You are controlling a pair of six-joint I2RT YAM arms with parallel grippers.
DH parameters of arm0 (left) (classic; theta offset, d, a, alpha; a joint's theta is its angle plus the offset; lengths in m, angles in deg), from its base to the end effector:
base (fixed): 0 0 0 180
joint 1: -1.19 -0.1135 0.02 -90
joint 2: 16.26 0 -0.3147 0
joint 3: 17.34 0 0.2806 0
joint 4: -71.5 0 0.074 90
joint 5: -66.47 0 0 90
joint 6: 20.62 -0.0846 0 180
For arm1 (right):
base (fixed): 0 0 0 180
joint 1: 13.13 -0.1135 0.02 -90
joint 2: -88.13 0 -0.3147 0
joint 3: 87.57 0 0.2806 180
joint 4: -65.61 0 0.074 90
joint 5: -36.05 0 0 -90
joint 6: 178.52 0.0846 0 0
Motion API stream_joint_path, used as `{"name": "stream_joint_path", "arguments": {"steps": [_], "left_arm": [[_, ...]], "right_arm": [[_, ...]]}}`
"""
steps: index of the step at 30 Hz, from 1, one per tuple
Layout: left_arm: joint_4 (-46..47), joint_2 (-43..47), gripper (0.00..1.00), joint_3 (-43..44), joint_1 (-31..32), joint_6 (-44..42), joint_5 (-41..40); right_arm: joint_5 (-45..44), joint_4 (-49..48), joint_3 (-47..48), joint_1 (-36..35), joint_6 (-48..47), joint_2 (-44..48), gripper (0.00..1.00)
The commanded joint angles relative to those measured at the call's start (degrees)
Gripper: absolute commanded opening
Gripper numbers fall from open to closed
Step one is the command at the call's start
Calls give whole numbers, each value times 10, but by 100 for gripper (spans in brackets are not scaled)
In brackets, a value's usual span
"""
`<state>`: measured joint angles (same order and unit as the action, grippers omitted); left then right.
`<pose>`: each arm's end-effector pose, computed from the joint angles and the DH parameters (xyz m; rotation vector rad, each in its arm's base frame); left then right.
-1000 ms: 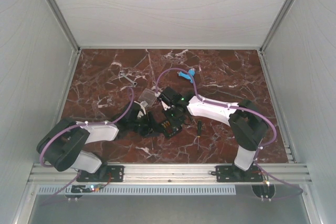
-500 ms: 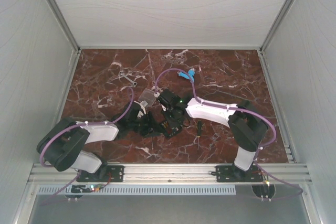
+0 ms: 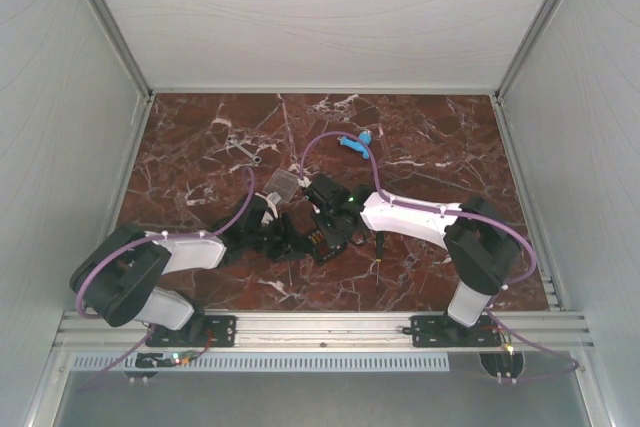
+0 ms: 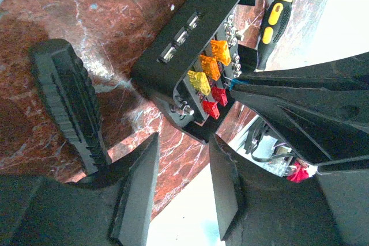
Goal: Snap on the fuse box
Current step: Install the fuse at the fuse box base.
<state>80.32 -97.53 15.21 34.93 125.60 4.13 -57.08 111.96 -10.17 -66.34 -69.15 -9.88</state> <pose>0.2041 -0.1835 0.1182 -0.2088 2.5530 -1.2838 0.2364 0.3084 0.1805 -0.7922 2.6572 0.2734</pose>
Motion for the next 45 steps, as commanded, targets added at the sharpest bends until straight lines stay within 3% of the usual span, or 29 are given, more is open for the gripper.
{"name": "stream_joint_path", "arguments": {"steps": [1,22,45], "left_arm": [[26,-4,40,2,-2,6,6],[25,-18,39,12,-2,4,8],[18,-31,40,27,-2,10,1]], "right_arm": [[-7,-14,-10,-4,4,21,0],[-17,-71,-28,-11,-10,24,0],[-65,-67,-43,-37,-45,31,0]]}}
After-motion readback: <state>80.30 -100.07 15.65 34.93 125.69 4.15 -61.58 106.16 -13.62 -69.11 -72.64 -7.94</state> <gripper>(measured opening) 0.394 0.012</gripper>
